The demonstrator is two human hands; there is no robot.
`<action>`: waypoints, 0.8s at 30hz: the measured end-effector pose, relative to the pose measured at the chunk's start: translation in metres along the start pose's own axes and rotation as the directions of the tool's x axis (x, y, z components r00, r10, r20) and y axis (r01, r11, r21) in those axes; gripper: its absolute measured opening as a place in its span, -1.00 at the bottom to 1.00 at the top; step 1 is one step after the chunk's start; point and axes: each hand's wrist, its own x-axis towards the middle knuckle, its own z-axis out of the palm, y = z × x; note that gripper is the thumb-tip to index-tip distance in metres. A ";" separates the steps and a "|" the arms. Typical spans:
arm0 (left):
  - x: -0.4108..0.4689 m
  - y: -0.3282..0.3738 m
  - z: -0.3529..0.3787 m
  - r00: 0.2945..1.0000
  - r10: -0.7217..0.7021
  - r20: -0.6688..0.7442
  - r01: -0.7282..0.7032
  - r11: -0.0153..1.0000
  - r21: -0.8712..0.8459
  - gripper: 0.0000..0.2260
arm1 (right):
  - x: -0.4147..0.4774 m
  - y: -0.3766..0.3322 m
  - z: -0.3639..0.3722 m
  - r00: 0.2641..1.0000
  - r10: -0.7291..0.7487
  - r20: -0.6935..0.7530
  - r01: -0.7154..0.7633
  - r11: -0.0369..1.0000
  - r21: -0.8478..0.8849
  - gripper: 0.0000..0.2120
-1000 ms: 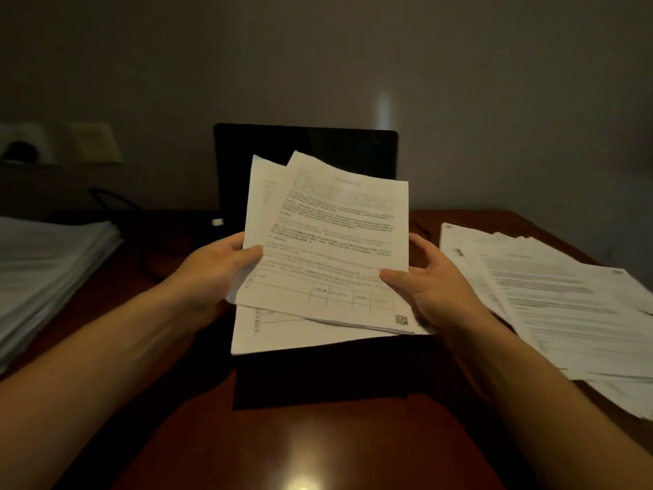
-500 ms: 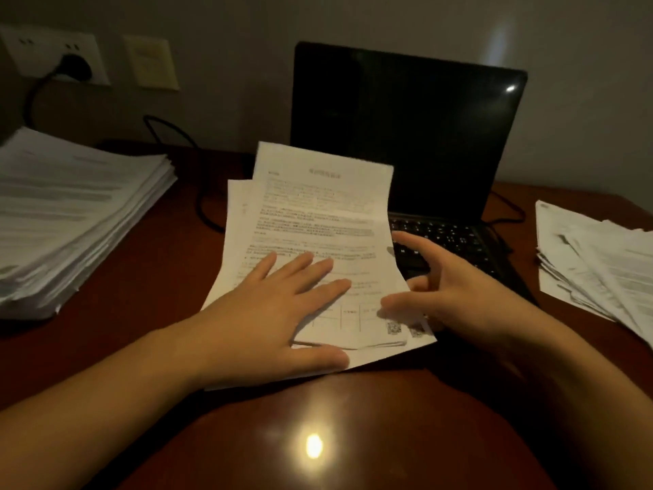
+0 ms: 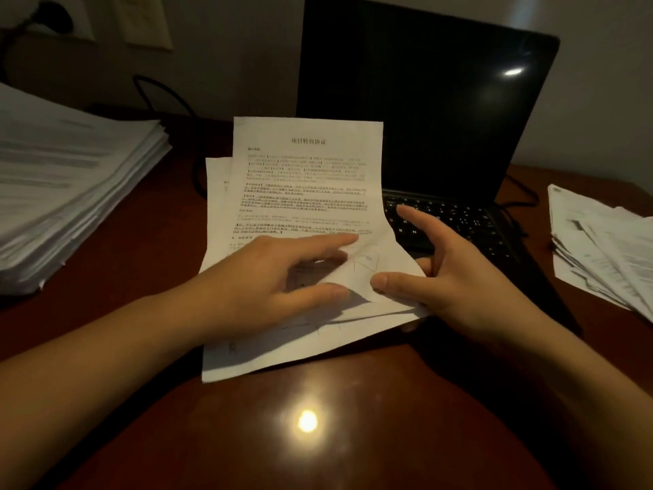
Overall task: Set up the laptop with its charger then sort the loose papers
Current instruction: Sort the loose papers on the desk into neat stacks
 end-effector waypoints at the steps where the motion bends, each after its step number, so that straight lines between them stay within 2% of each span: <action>1: -0.001 0.002 -0.001 1.000 -0.003 -0.014 0.002 0.999 -0.054 -0.45 | 0.000 0.000 -0.002 1.000 0.008 0.026 -0.008 1.000 -0.004 -0.03; 4: -0.003 0.007 -0.001 0.990 0.034 -0.135 -0.043 0.997 -0.067 -0.42 | -0.001 0.000 -0.009 0.993 0.043 0.112 -0.047 0.998 0.038 -0.03; 8: -0.002 0.009 0.001 0.953 0.149 -0.263 -0.147 0.989 0.027 -0.41 | -0.001 0.003 -0.011 0.992 0.039 0.122 -0.051 0.994 0.100 -0.05; 10: -0.001 0.004 0.002 0.957 0.173 -0.231 -0.162 0.985 0.068 -0.49 | 0.000 0.003 -0.010 0.994 0.031 0.103 -0.042 0.994 0.105 -0.04; 13: 0.000 0.000 0.002 0.990 0.096 -0.104 -0.096 0.995 0.006 -0.59 | -0.001 0.001 -0.007 0.998 0.023 0.061 -0.027 0.997 0.067 -0.04; 15: 0.000 0.000 0.003 0.994 0.088 -0.062 -0.084 0.994 0.074 -0.39 | -0.002 -0.001 -0.002 1.000 0.011 0.017 -0.011 0.999 0.040 -0.04; 17: 0.000 -0.002 0.002 0.993 0.091 -0.075 -0.081 0.989 0.122 -0.28 | -0.001 0.001 0.004 0.999 -0.013 -0.038 0.013 1.000 0.003 -0.06; 19: 0.000 -0.002 0.000 0.992 0.079 -0.097 -0.073 0.995 0.063 -0.34 | 0.001 0.002 0.006 0.997 -0.034 -0.067 0.032 0.999 -0.034 -0.07; 22: -0.001 0.005 0.001 0.988 0.060 -0.142 -0.070 0.995 -0.066 -0.46 | 0.001 0.000 -0.003 1.000 0.019 0.013 -0.018 1.000 -0.024 -0.05; 24: -0.001 0.007 0.001 0.975 0.055 -0.216 -0.073 0.994 -0.076 -0.41 | 0.000 -0.001 -0.009 0.996 0.045 0.076 -0.045 0.999 0.002 -0.04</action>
